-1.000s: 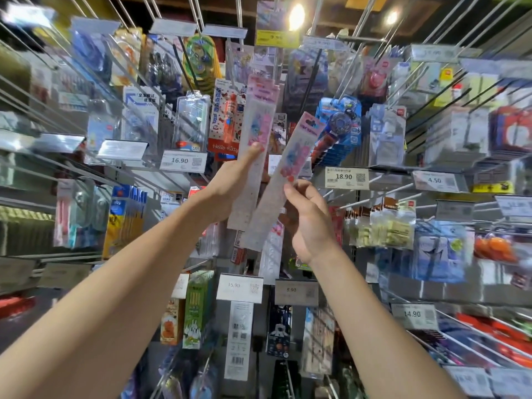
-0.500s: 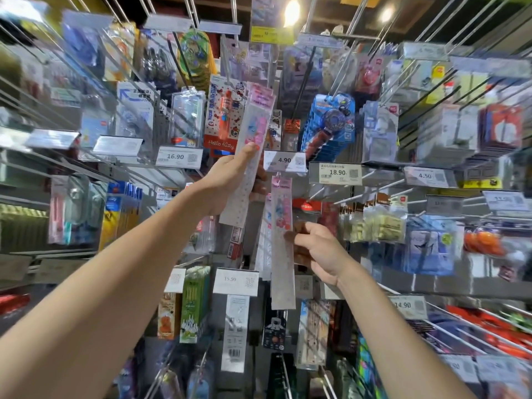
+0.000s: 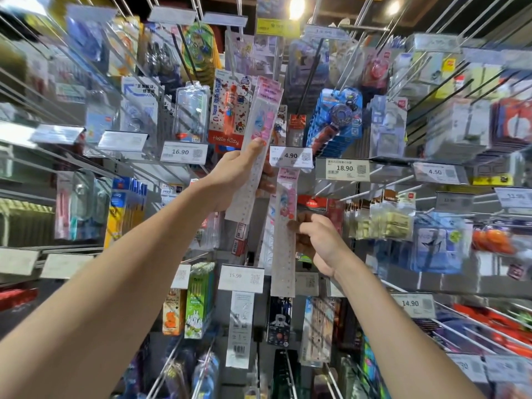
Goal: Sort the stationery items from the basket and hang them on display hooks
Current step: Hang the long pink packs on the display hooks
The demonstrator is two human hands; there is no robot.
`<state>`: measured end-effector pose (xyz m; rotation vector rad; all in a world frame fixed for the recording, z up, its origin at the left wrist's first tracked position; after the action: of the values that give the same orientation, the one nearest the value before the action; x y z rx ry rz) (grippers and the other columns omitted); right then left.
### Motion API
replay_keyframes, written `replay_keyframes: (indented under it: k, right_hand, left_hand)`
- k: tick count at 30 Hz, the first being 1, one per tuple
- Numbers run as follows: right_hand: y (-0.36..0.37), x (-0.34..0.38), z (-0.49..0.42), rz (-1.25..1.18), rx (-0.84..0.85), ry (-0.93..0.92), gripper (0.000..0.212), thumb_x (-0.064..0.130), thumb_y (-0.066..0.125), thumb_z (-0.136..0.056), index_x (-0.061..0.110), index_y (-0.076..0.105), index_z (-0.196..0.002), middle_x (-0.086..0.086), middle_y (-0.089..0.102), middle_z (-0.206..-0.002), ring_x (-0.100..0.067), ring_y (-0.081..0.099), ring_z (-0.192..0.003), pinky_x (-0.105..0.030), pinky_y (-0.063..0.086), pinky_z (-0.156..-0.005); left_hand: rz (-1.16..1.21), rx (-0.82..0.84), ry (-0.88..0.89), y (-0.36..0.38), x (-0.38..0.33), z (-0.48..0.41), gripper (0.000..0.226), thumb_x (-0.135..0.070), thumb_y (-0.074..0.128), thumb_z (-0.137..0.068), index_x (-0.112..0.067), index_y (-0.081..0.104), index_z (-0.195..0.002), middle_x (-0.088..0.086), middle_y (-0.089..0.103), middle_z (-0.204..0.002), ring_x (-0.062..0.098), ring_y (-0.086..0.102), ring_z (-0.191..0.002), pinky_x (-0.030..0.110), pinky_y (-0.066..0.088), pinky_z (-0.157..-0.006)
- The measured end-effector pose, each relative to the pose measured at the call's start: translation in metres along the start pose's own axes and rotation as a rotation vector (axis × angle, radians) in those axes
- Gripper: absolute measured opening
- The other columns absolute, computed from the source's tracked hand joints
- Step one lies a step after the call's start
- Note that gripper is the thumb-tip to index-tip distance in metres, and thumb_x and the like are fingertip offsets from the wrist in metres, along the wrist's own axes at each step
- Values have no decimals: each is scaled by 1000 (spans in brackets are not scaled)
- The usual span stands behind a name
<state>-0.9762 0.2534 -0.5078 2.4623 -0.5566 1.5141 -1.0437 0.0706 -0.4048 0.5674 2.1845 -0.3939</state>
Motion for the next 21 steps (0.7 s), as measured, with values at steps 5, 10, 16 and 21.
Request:
replay_keyframes:
  k: [5,10,16,21]
  right_hand:
    - [3,5,1,7,-77,59,21,-5,46,-95,11,56,-87,2,74,-67,-12,71,-63,-25,54,-52]
    - [6,10,-4,29,-159,75,12,0,50,-94,7,58,-98,-10,70,-92,-23,65,-84,-35,52,-68]
    - [12,17,8,14,-204,-88,26,16,58,-74,18,33,-69,-7,39,-74,-23,39,-82,-37,32,-72]
    - [11,28,24,100,-245,-242,18,26,56,-71,10,48,-73,-7,40,-74,-15,37,-73,-38,27,-68]
  left_hand:
    - [-16,34,31,1,1,-1,64,-66,49,-98,-10,76,-84,16,77,-90,29,77,-79,53,50,-99]
    - [-2,80,54,-1,5,-4,64,-63,48,-101,-4,69,-86,11,75,-73,23,74,-62,24,58,-55]
    - [0,102,44,-1,6,-5,63,-66,48,-99,-16,75,-72,9,76,-78,22,74,-65,42,53,-92]
    - [21,104,54,-2,5,-5,61,-64,49,-101,-9,70,-83,10,75,-80,23,73,-66,38,59,-73]
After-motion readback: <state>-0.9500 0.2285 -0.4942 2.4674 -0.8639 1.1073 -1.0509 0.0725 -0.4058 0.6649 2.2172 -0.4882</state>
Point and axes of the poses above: each hand's wrist, its own z-axis away from the middle knuckle, its own y-axis out of the palm, x = y × z, the point moved 4 cm from there along -z, towards the middle knuckle
